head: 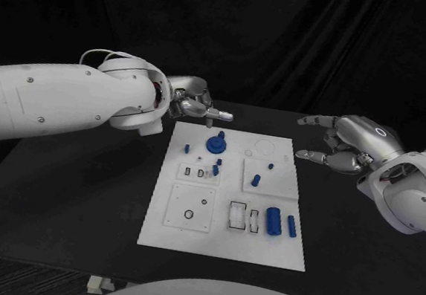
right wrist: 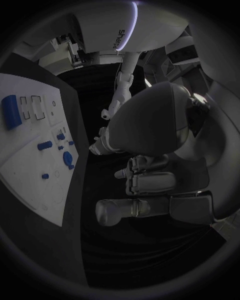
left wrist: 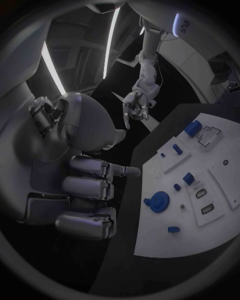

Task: Assemble the parts on the task board

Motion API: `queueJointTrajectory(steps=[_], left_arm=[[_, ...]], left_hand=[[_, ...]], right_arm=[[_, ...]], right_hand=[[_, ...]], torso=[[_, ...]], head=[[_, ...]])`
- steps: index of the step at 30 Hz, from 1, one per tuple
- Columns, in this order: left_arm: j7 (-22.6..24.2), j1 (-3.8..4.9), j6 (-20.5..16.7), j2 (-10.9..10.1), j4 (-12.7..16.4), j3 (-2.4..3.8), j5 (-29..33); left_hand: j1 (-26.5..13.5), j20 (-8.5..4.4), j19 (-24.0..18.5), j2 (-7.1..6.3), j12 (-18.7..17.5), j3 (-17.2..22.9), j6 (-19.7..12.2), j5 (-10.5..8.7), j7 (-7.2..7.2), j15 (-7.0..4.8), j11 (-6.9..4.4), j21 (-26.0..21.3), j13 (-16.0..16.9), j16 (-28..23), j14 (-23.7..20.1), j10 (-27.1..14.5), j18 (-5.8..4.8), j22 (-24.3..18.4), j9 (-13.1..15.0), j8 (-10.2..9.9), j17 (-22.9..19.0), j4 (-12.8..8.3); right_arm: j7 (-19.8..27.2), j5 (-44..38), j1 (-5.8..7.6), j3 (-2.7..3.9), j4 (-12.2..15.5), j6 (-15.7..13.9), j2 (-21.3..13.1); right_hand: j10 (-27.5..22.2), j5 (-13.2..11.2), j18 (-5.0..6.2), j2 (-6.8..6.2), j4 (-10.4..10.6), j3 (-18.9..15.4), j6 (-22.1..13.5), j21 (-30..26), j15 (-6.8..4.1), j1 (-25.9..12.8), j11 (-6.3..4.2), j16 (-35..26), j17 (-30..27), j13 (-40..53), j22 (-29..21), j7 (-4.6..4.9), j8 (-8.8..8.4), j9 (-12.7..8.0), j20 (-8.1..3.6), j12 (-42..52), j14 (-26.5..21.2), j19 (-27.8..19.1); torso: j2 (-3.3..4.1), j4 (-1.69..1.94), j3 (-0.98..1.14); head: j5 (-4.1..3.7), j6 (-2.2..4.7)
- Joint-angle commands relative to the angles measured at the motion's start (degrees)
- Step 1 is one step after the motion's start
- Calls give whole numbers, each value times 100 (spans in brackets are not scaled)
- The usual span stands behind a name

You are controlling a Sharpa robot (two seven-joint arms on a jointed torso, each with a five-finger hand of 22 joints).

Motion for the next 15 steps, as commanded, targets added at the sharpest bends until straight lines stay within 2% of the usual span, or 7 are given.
queueJointTrajectory(steps=[1,3,4,6,8,15], left_arm=[[-1069,18,876,162,-92,7,-371],[-1346,18,1067,286,-170,7,-384],[-1482,17,1144,354,-218,7,-389],[-1665,15,1237,455,-298,7,-395],[-1830,11,1310,554,-383,7,-399],[-2088,-29,1470,808,-640,6,-382]], left_hand=[[148,-40,59,7,19,184,-73,-50,-49,-60,-78,32,1505,15,595,599,-102,937,289,84,1505,-86],[213,-57,69,0,19,265,-70,-74,-66,-76,-96,31,1505,15,595,599,-103,945,405,113,1505,-143],[189,-74,83,3,19,301,-41,-130,-84,-95,-116,33,1505,15,595,599,-106,957,486,125,1505,-144],[177,-90,107,9,19,341,-2,-148,-106,-113,-134,38,1505,15,595,599,-111,978,561,139,1505,-153],[125,-112,113,15,19,370,40,-160,-129,-135,-156,36,1505,15,595,599,-111,980,652,157,1505,-140],[93,-177,104,30,19,492,163,-86,-203,-202,-227,17,1505,15,595,599,-106,960,948,232,1505,-181]], right_arm=[[-184,-37,-16,5,-17,72,35],[-202,-37,-18,5,-26,76,55],[-217,-37,-18,5,-28,81,63],[-237,-37,-19,5,-30,86,77],[-253,-37,-21,5,-34,80,92],[-288,-37,-51,5,-70,36,136]], right_hand=[[596,231,49,59,-25,29,135,24,0,107,5,33,1509,1503,529,4,57,-6,-5,15,601,63],[596,366,46,101,-36,29,252,24,1,131,8,33,1509,1503,534,15,84,-3,-4,15,601,75],[596,381,45,108,-37,27,286,30,2,132,10,33,1509,1503,536,17,92,0,-4,15,601,78],[596,406,44,124,-42,25,345,33,4,139,13,33,1509,1503,538,21,107,3,-3,15,601,83],[596,416,44,131,-44,24,382,30,4,142,14,33,1509,1503,538,23,115,8,-3,15,601,84],[596,428,45,143,-48,24,437,25,5,147,17,33,1509,1503,538,27,130,14,-2,15,601,86]], torso=[[-7,-68,44],[-8,-93,56],[-7,-119,58],[-7,-133,59],[-16,-173,55],[-25,-173,61]], head=[[17,0],[31,0],[54,0],[70,0],[113,0],[163,0]])
